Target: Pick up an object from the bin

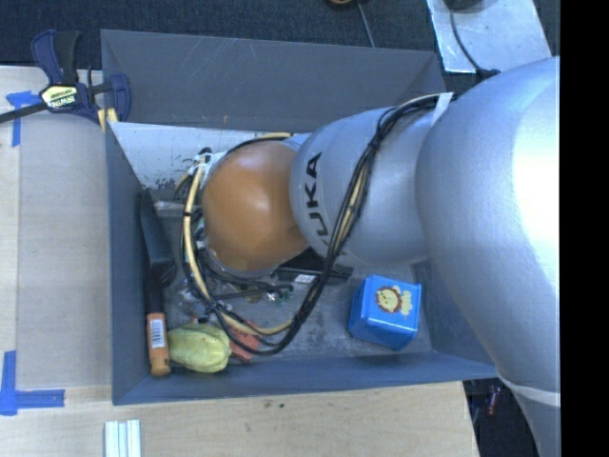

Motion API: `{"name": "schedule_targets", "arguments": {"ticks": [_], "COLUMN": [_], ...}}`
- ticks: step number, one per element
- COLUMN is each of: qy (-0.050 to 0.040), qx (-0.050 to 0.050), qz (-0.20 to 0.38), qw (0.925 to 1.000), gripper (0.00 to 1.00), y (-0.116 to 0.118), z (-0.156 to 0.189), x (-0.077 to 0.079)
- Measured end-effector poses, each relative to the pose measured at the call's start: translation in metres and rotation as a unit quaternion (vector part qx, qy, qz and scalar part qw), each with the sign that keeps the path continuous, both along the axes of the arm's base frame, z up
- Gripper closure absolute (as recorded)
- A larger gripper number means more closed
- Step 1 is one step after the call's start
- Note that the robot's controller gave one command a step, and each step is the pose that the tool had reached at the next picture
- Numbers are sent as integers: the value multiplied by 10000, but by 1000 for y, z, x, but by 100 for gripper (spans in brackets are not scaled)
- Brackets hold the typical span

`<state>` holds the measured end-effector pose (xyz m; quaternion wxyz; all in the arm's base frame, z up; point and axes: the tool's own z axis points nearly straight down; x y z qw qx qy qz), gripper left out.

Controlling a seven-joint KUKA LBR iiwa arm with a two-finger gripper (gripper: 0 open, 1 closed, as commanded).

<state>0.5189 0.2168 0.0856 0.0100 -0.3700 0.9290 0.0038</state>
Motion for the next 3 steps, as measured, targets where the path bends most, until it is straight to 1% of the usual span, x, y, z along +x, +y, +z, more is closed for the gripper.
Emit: {"name": "schedule_targets", "arguments": {"ticks": [1,2,3], "qy": [49,27,17], "qx": [-18,-7,-1], "qz": [-4,-19,-26], "qw": [10000,10000,10000], "gripper": [100,100,100], "y": [-1,0,0], "z": [34,67,90], "x": [-3,-1,-1]}}
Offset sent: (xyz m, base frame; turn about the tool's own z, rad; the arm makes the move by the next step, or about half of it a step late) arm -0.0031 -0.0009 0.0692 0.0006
